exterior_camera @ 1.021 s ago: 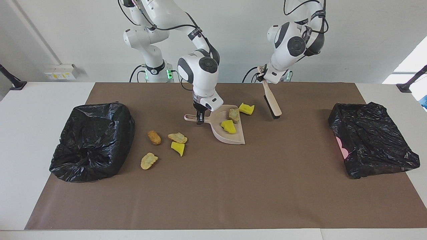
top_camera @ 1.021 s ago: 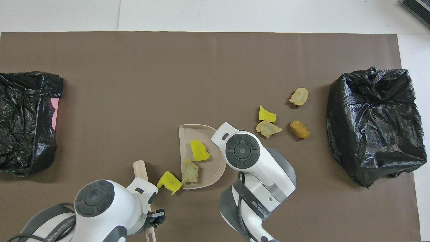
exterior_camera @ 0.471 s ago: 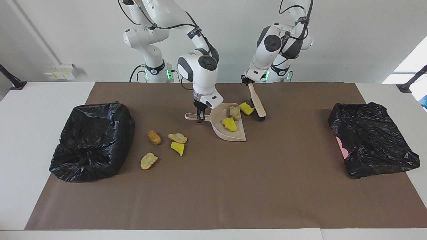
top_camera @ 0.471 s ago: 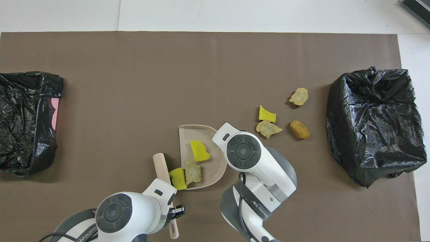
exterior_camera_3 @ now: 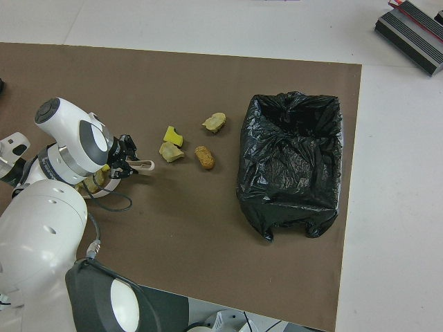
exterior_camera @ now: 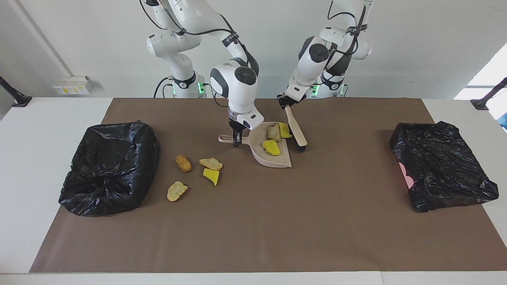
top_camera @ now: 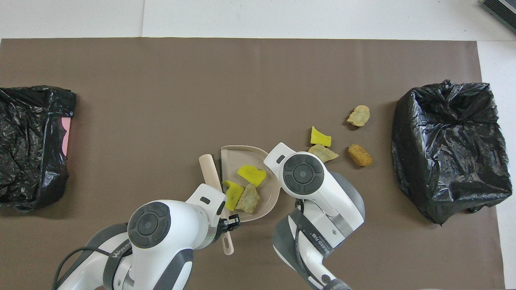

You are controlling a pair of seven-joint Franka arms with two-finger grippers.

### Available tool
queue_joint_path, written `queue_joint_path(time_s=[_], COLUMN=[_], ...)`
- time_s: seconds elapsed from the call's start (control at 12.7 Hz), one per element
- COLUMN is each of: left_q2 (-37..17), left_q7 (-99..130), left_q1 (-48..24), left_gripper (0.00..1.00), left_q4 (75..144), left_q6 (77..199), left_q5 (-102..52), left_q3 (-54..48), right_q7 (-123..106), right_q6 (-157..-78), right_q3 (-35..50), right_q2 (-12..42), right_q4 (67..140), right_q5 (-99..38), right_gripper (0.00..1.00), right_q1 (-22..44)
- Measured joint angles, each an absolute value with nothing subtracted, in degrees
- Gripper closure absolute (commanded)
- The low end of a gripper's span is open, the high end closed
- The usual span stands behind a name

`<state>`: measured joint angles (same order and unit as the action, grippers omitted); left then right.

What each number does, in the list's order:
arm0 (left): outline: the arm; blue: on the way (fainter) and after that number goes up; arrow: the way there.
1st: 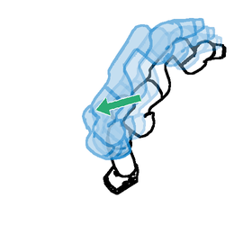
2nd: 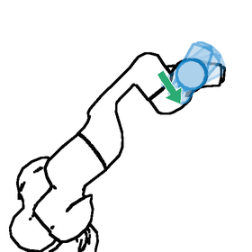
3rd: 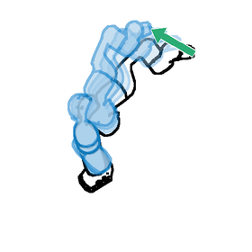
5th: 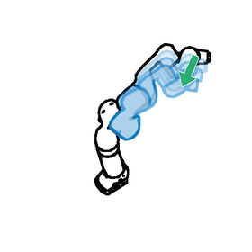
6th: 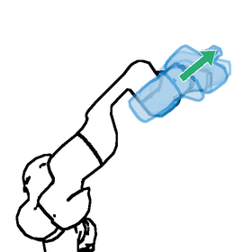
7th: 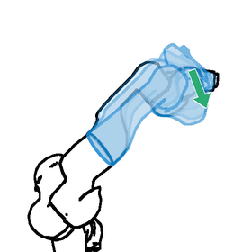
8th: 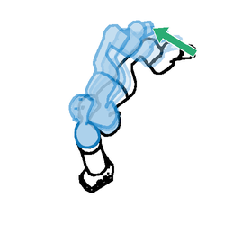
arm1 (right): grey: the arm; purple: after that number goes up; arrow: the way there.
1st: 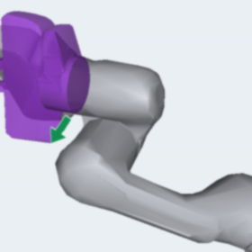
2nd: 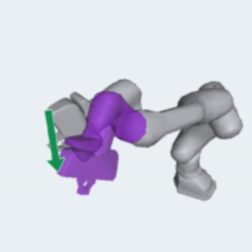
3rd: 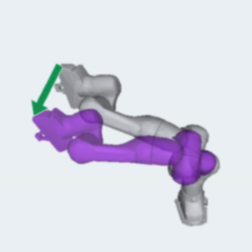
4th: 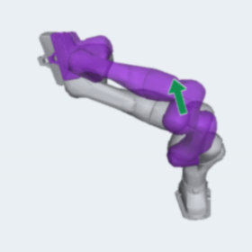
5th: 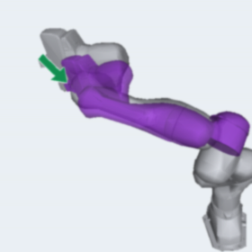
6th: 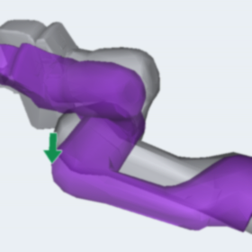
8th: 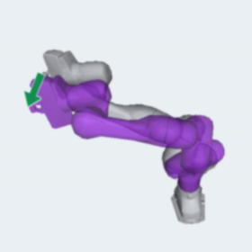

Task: Sweep and dump trash in bin
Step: 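Sweep the sponge pieces into the dustpan with the brush in the left gripper, then lift the dustpan with the right gripper and carry it to the trash bag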

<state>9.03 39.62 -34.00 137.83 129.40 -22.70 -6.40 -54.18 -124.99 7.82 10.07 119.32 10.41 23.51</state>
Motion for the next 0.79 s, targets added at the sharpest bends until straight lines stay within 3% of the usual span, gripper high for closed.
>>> queue_joint_path(time_s=[0.47,0.79], left_q2=[6.78,7.24], left_q7=[37.52,31.19], left_q1=[-33.97,-29.10], left_gripper=[1.00,1.00], left_q4=[136.36,128.95], left_q6=[131.01,123.54], left_q5=[-22.71,-20.90], left_q3=[-6.44,-5.77], right_q7=[-61.69,-66.25], right_q6=[-123.98,-118.84], right_q3=[7.68,7.62], right_q2=[9.85,9.10], right_q4=[117.28,113.27], right_q5=[10.53,10.52], right_gripper=[1.00,1.00], right_q1=[18.51,15.00])
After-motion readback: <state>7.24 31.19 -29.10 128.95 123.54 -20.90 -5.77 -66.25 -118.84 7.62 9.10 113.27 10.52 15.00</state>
